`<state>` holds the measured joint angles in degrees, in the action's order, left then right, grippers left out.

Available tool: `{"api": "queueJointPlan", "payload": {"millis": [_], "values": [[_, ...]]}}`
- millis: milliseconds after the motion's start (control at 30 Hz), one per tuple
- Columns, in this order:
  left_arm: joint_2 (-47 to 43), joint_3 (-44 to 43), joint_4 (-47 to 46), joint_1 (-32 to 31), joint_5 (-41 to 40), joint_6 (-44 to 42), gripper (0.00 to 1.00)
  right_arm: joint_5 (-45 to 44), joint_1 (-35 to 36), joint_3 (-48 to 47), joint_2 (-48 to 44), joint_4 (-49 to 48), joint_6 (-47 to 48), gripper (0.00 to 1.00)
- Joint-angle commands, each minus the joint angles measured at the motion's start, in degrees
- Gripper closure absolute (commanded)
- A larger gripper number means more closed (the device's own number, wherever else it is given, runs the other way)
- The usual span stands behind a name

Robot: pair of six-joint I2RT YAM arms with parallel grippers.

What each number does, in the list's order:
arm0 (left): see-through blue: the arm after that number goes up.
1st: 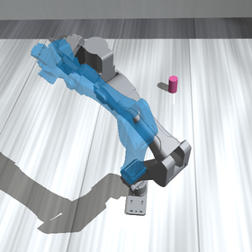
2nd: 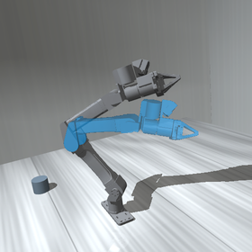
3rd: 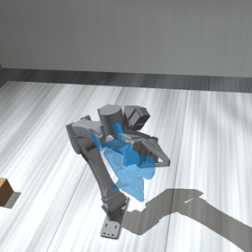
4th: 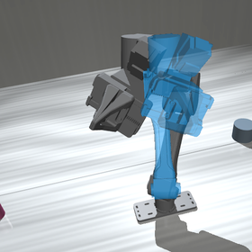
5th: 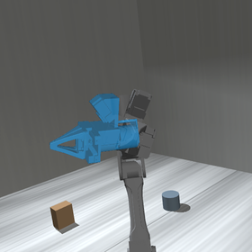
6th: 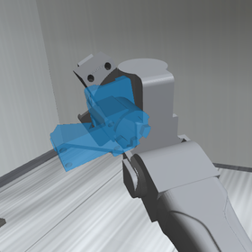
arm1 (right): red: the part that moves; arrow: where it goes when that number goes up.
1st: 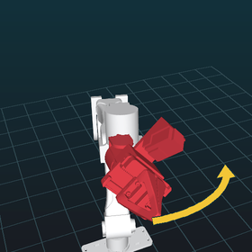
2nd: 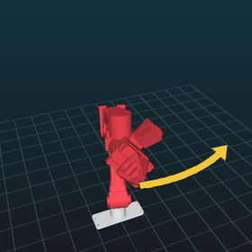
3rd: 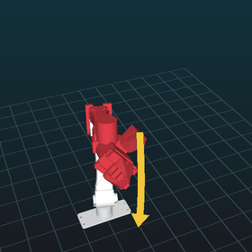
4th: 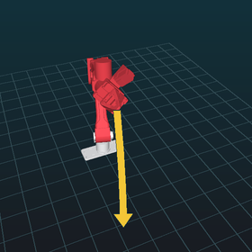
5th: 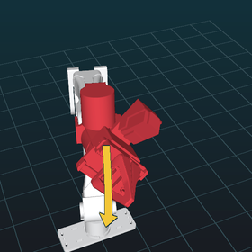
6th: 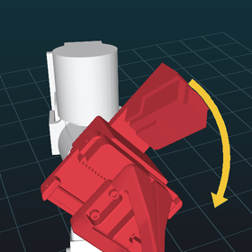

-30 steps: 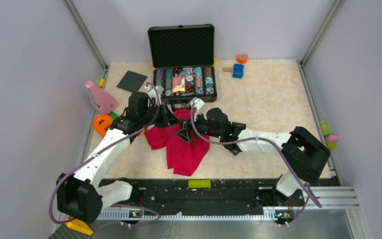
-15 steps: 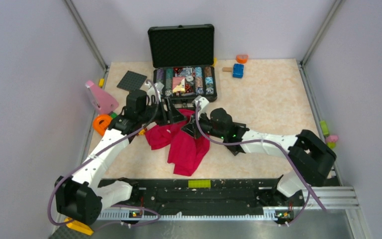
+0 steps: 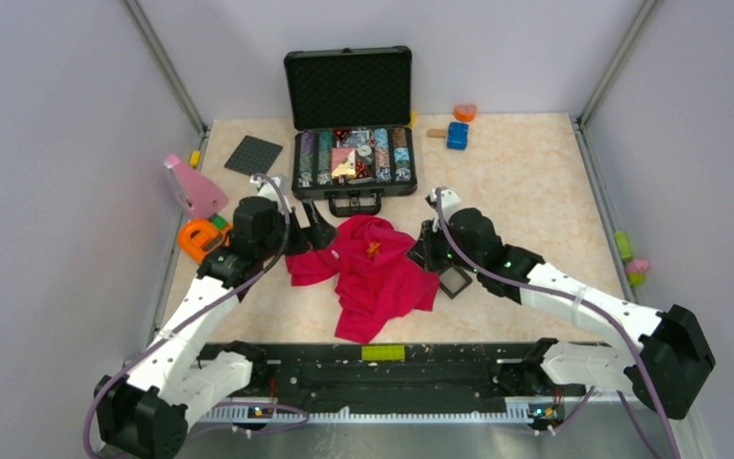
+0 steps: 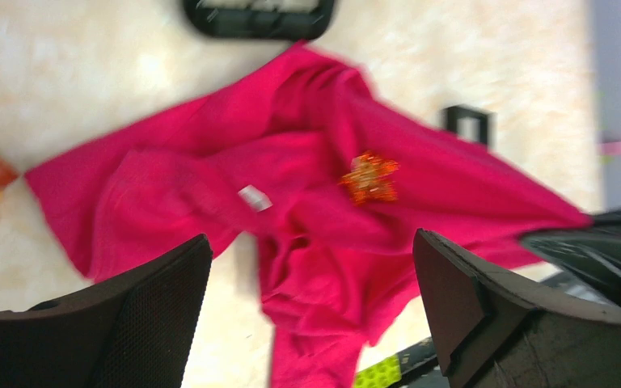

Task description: Remove the brooch from the garment

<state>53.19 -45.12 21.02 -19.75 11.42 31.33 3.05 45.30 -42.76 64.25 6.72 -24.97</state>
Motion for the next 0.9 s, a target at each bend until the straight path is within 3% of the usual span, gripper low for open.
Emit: {"api": "queueJointPlan", "payload": {"millis": [0, 500, 600, 767, 867], "values": [[3.4, 4.8, -1.5, -0.2, -7.8, -0.9, 0.02, -0.9, -0.2, 1.3, -0.6, 8.1, -1.8, 1.00], [24.9, 2.6, -12.6, 0.1, -1.4, 3.9, 0.05, 2.1, -0.3, 4.6, 2.3, 2.9, -3.2, 1.00], [28.8, 1.5, -13.8, 0.2, 0.2, 4.2, 0.23, 1.4, -0.3, 4.2, 3.3, 3.0, -3.4, 1.00], [26.9, 2.1, -15.2, 0.9, -1.7, 4.1, 0.99, -2.4, -0.6, 0.8, 4.2, 5.0, -3.2, 1.00], [21.8, 0.7, -14.0, 0.9, -3.2, 1.8, 1.00, -2.5, -3.1, -3.0, 4.8, 5.9, -2.9, 1.00]]}}
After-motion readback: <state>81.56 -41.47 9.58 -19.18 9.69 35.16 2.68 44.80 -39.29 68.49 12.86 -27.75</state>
